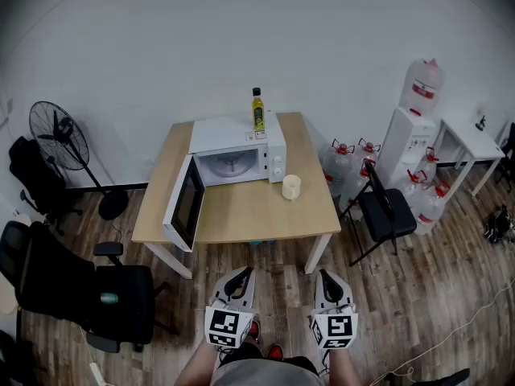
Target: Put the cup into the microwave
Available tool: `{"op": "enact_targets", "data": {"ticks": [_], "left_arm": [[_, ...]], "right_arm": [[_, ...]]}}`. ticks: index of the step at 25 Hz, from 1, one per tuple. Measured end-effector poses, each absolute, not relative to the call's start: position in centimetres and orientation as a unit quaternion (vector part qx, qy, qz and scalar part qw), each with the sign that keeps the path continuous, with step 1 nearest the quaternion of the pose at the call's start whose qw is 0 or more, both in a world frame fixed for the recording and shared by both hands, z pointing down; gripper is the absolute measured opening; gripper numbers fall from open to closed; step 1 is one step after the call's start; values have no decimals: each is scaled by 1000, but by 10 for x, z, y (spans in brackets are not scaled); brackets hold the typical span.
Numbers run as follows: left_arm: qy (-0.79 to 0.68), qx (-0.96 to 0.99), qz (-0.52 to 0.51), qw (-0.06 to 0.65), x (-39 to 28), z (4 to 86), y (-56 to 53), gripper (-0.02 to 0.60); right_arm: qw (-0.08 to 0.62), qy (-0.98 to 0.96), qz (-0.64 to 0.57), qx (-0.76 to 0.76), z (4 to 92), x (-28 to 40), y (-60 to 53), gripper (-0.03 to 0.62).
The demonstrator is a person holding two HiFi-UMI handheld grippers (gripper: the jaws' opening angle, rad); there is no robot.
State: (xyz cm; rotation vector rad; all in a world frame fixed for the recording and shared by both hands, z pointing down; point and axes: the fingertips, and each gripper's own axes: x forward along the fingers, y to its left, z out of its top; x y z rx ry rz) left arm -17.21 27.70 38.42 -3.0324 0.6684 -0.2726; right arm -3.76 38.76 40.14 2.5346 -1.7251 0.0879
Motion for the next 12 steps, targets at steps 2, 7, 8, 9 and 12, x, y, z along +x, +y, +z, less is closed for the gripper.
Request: {"op": "enact_targets", "data": {"ticks": [2, 7, 8, 9, 12], "left_arm": [[212, -973, -88, 11, -171, 386, 278, 32], [209, -974, -88, 13, -170, 387, 281, 32], [210, -974, -88, 14, -169, 387, 281, 32], [211, -973, -88, 14, -169, 386, 281, 32], [212, -973, -87, 13, -165, 386, 283, 32]], "right_arm": [[38, -565, 28, 824, 401, -38, 387, 17], [32, -565, 23, 824, 398, -37, 388, 17], [31, -564, 23, 825, 397, -37, 388, 17], [32, -564, 23, 825, 397, -36, 389, 17], [35, -562, 22, 826, 397, -33, 391, 17]]}}
